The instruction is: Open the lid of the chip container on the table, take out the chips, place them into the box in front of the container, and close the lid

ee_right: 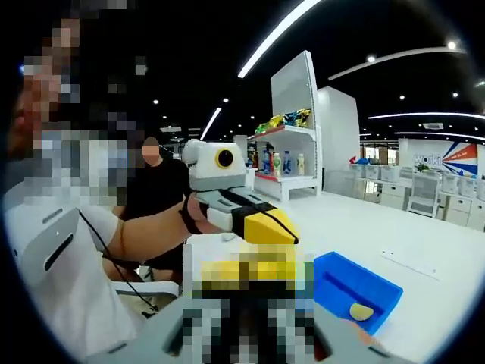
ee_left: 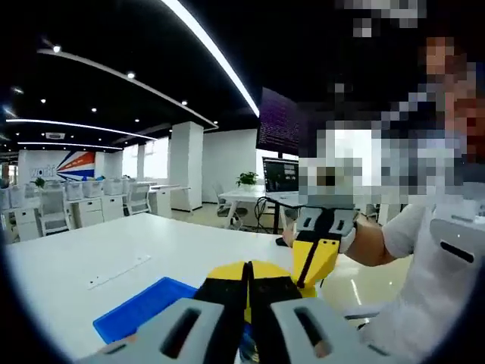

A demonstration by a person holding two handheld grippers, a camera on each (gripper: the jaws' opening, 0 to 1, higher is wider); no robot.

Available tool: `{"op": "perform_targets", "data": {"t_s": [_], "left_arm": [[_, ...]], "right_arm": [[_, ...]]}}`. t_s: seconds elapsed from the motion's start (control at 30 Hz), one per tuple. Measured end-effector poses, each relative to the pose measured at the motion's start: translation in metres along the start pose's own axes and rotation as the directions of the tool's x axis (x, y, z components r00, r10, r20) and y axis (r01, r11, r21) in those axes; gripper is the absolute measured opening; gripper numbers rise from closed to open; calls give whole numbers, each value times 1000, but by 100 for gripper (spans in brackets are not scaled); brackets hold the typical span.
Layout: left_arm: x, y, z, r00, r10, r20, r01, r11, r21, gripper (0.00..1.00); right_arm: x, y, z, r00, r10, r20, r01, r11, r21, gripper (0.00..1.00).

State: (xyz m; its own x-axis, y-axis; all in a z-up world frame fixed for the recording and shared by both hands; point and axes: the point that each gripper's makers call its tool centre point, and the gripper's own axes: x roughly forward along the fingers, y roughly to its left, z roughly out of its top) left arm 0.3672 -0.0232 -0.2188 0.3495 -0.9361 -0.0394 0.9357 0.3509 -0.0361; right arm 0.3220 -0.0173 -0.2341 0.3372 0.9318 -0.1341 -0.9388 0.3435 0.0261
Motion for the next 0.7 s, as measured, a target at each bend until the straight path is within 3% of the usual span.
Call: {"op": "perform_targets", "data": {"t_s": [0.17, 0.37, 0.43, 0.47, 0.57, 0.7], "left_arm": [[7, -4, -2, 998, -66, -4, 66, 997, -30, 1], [10, 0, -18, 997, -65, -53, 63, 997, -40, 1], [9, 9, -25, 996, -13, -90, 17, 999, 38, 1], [9, 4, -20, 997, -32, -75, 33, 999, 12, 1], [9, 3, -20, 996, -30, -89, 33, 999, 30, 1], [7, 5, -21, 996, -40, -80, 41, 999, 10, 1]], "right_arm": [[2, 1, -1, 1000, 9, -9, -9, 1000, 5, 1], [4, 2, -8, 999, 18, -32, -18, 1000, 6, 0], [3, 3, -7, 999, 26, -28, -26, 1000, 12, 0], [3, 5, -8, 999, 35, -30, -35, 999, 4, 0], [3, 7, -8, 999, 32, -41, -33, 999, -32, 0], [1, 5, -7, 999, 43, -30, -43, 999, 0, 0]]}}
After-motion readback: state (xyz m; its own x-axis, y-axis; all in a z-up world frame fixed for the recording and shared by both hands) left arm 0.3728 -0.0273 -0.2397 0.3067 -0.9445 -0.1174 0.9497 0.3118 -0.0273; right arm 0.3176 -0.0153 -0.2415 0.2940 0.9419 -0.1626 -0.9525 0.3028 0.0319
